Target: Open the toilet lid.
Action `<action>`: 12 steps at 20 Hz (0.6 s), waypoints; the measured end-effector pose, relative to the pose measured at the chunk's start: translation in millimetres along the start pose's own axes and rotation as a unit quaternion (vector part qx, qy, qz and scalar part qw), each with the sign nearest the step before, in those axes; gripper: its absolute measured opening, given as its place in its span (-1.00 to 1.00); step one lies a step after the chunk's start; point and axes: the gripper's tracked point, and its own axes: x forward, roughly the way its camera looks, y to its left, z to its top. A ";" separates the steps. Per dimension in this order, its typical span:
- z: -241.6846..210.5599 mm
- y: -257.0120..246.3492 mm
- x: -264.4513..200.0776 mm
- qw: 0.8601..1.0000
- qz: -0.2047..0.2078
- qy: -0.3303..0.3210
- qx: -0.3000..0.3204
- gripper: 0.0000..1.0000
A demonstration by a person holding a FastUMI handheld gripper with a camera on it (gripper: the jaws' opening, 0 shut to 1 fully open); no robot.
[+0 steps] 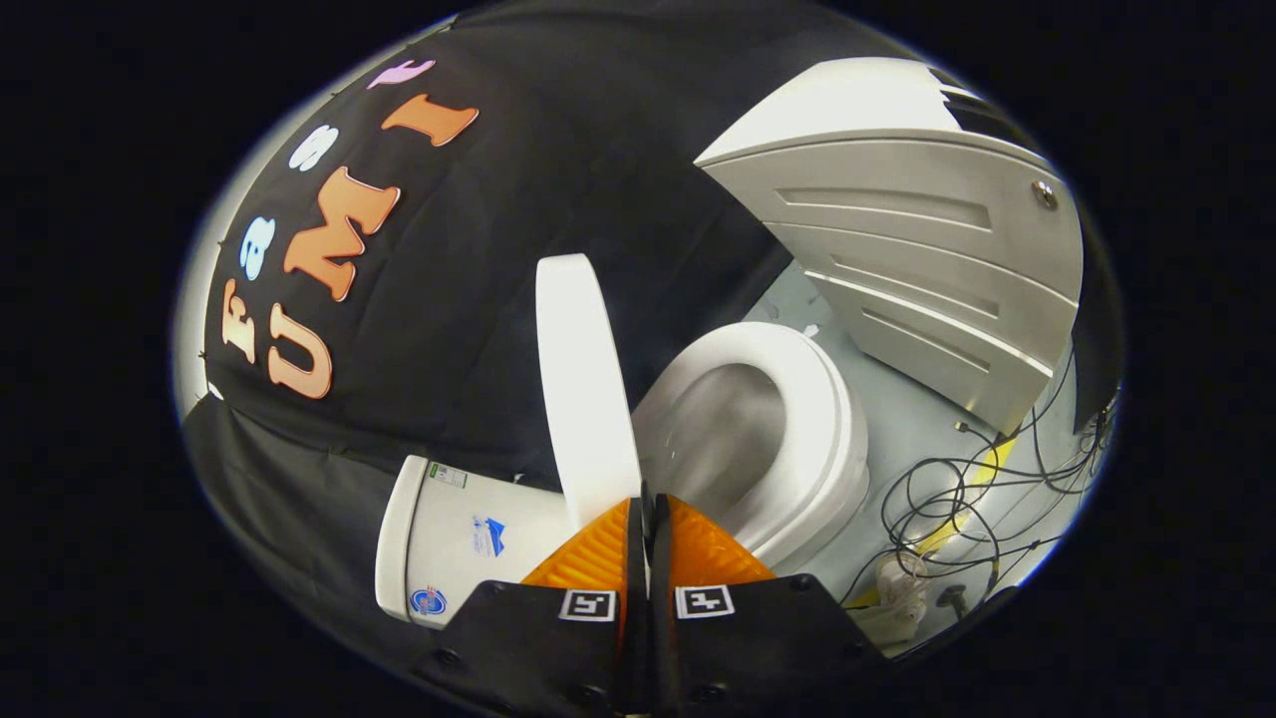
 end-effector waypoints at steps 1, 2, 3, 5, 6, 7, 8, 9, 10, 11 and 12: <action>-1.0 5.6 -0.4 1.000 0.000 -0.003 -0.005 -0.83; -2.7 11.3 -1.2 1.000 0.000 -0.004 -0.014 -0.83; -3.6 16.7 -2.3 1.000 0.000 -0.008 -0.023 -0.83; -5.6 28.0 -5.3 0.999 0.002 -0.009 -0.034 -0.83; -7.5 34.6 -7.0 0.999 0.004 -0.011 -0.038 -0.83; -8.5 40.3 -7.8 0.999 0.007 -0.013 -0.040 -0.83; -10.1 46.3 -7.9 0.999 0.009 -0.014 -0.042 -0.83; -8.4 48.3 -11.6 0.999 0.011 -0.015 -0.045 -0.83; -10.3 52.6 -12.4 0.999 0.012 -0.016 -0.051 -0.83; -12.5 57.3 -14.8 0.998 0.012 -0.017 -0.059 -0.83; -13.6 62.1 -15.9 0.997 0.013 -0.018 -0.067 -0.83</action>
